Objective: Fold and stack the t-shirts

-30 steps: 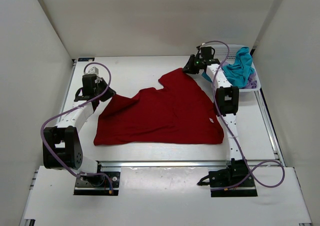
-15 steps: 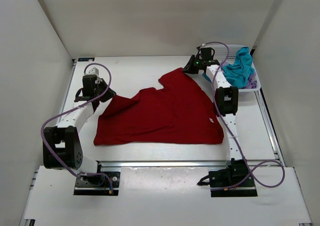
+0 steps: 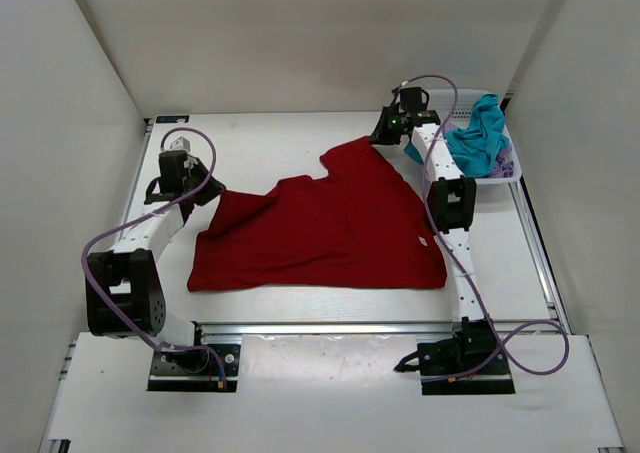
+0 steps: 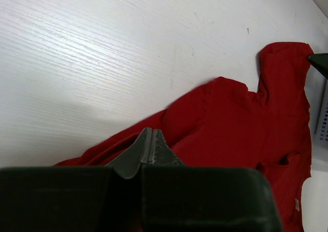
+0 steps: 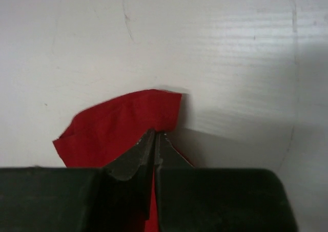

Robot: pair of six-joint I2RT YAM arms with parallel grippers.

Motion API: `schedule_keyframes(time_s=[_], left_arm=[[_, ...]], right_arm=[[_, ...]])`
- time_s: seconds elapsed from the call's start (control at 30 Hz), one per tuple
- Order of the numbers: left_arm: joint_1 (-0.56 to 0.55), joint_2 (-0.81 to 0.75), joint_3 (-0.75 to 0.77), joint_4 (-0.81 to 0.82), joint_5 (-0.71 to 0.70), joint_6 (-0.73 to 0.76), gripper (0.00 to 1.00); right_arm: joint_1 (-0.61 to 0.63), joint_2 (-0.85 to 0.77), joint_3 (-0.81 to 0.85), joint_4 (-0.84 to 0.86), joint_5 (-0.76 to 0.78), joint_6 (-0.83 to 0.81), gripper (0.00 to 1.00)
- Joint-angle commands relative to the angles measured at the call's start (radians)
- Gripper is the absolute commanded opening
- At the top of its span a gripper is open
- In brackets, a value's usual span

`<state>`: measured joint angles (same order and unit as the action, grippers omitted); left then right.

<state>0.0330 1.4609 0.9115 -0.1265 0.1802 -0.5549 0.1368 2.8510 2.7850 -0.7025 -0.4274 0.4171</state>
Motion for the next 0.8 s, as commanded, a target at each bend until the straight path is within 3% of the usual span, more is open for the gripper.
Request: schedule_keyframes(time_s=[0.0,0.33,0.53,0.67,0.73,0.77], left_arm=[[-0.001,0.003,0.017,0.016,-0.004,0.003,0.00],[0.064,0.047,0.076,-0.034,-0.007,0.024,0.00],[0.088,0.047,0.145,-0.081,-0.005,0.049,0.00],[0.084,0.079,0.153,-0.068,0.016,0.033,0.00],[0.082,0.082,0.145,-0.059,0.022,0.032,0.00],[0.088,0.081,0.138,-0.050,0.030,0.027,0.00]], right_arm=[[0.027,-0.099,0.036,-0.141,0.081,-0.083,0.00],[0.058,-0.237,-0.014,-0.406,0.177,-0.187,0.00],[0.095,-0.387,-0.093,-0.394,0.254,-0.210,0.00],[0.113,-0.482,-0.301,-0.361,0.320,-0.245,0.00],[0.126,-0.617,-0.492,-0.242,0.332,-0.264,0.00],[0.132,-0.715,-0.665,-0.104,0.325,-0.258,0.00]])
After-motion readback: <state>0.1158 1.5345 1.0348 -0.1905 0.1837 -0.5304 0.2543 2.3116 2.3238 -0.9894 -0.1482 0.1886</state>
